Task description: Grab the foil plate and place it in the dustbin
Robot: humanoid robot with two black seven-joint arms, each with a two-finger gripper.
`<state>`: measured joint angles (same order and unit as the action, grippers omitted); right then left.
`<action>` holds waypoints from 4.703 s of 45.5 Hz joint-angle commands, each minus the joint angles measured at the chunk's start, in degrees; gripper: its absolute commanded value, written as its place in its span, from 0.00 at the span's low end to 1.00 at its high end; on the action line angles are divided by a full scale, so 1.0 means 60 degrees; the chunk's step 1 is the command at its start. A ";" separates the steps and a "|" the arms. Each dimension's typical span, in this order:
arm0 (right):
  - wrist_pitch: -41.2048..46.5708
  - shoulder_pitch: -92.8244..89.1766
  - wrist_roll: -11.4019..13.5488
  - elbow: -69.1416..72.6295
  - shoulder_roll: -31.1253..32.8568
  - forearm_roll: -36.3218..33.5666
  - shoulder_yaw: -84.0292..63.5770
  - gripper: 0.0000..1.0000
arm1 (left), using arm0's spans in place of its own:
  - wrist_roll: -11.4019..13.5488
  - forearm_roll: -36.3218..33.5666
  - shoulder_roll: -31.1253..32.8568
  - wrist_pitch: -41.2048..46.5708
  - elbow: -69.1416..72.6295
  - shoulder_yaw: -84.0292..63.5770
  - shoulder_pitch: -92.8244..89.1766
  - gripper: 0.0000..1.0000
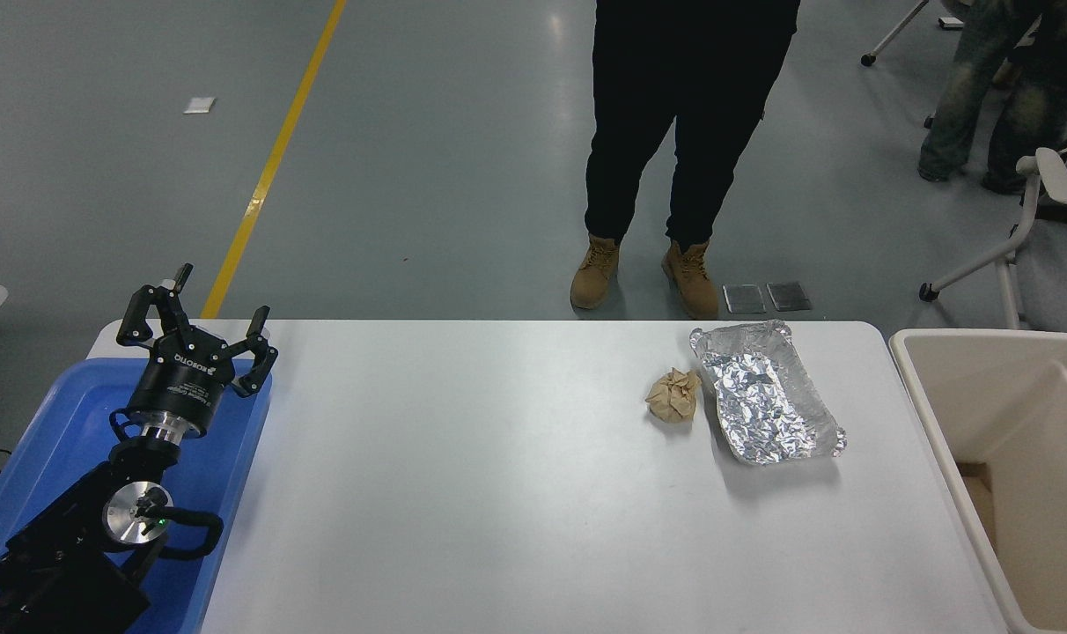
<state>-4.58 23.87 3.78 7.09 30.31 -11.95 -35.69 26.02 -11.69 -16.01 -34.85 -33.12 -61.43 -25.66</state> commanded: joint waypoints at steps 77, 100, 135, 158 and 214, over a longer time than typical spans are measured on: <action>0.0089 0.1133 0.0000 0.0049 -0.0042 0.0190 -0.0057 0.00 | 0.0000 0.0001 0.0003 0.0007 -0.0002 0.0000 0.0000 0.98; 0.0075 0.3959 0.0029 0.0752 0.0002 0.0161 -0.2181 0.98 | -0.0015 0.0001 0.0003 0.0007 -0.0002 0.0000 0.0000 0.98; 0.1158 1.3216 0.0044 0.9905 0.1715 0.2621 -0.3544 1.00 | -0.0015 0.0001 0.0003 0.0007 -0.0002 0.0000 0.0000 0.98; 0.4512 1.7861 0.0103 1.3965 0.2141 0.2930 -0.5082 1.00 | -0.0015 0.0001 -0.0012 0.0007 0.0012 0.0000 0.0000 0.98; 0.5892 1.4993 0.0103 1.0803 0.1102 0.3017 -0.4423 1.00 | 0.0000 0.0001 0.0003 0.0007 0.0013 0.0000 0.0000 0.98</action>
<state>35.13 126.28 4.40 81.36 38.77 5.19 -63.92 26.00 -11.69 -16.03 -34.81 -33.14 -61.44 -25.67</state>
